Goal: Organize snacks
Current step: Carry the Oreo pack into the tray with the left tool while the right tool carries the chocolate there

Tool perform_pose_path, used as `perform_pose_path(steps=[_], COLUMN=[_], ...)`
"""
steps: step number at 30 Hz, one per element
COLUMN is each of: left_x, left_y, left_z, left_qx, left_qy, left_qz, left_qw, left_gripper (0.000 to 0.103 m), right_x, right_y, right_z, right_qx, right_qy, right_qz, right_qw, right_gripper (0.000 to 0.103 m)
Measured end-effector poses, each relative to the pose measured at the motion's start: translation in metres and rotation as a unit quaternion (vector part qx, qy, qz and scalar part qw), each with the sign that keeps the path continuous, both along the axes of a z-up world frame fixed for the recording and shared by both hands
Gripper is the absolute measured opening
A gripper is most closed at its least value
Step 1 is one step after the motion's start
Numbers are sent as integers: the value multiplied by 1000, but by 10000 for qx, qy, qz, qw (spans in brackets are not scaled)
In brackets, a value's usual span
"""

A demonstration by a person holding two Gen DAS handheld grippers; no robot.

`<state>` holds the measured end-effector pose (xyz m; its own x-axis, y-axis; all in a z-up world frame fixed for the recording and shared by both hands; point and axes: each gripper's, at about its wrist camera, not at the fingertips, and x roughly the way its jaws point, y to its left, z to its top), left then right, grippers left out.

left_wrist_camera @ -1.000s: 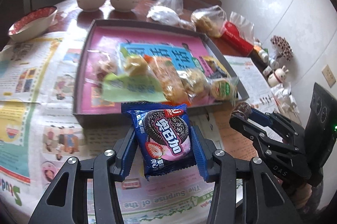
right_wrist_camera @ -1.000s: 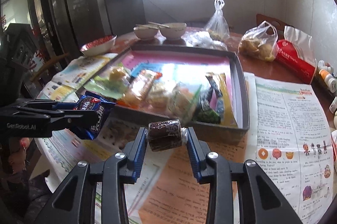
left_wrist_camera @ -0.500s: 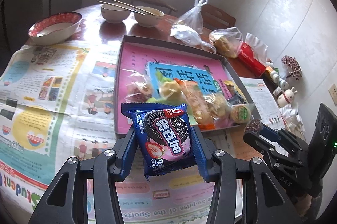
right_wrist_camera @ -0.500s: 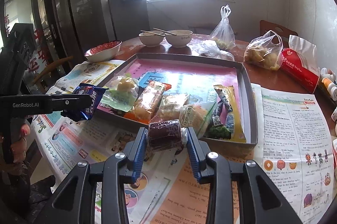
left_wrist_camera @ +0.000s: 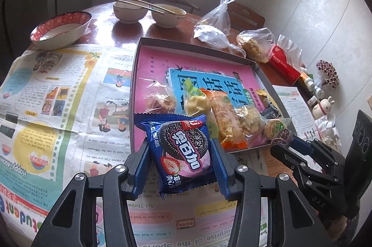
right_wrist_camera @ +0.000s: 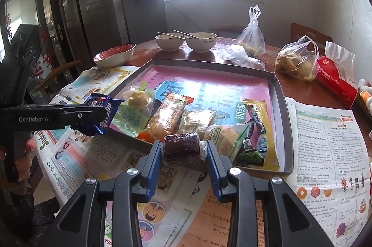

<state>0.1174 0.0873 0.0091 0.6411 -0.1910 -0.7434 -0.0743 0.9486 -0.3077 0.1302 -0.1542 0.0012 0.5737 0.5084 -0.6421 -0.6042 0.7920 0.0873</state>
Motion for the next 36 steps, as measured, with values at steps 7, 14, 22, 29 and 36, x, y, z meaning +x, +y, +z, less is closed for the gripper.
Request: perform_pose_path(steps=[7,14,22,29,36], left_x=[8,14,22,30,40], left_y=[-1,-4,-10,-18,-28], left_z=[-3,-3,-3,-4,-5], left_qx=[25,69,102,105,145], left_qy=[51,68,93,131,166], left_qz=[-33,-64,-135,-229,-313], left_qw=[10000,9999,9998,9996,9993], left_gripper=[51,50,50,50,50], right_x=[8,18,27,35,41], right_y=[1,-1,-3,-8,-12], right_z=[-4,-8,-11,-16,-20], right_qx=[8,49,34,59,89], right_qy=[81,189,221,327,387], right_qz=[1,-65,-175,-283,-339], right_qw=[10000,9998,9996,9990,9986], right_gripper=[38,38,38,38,38])
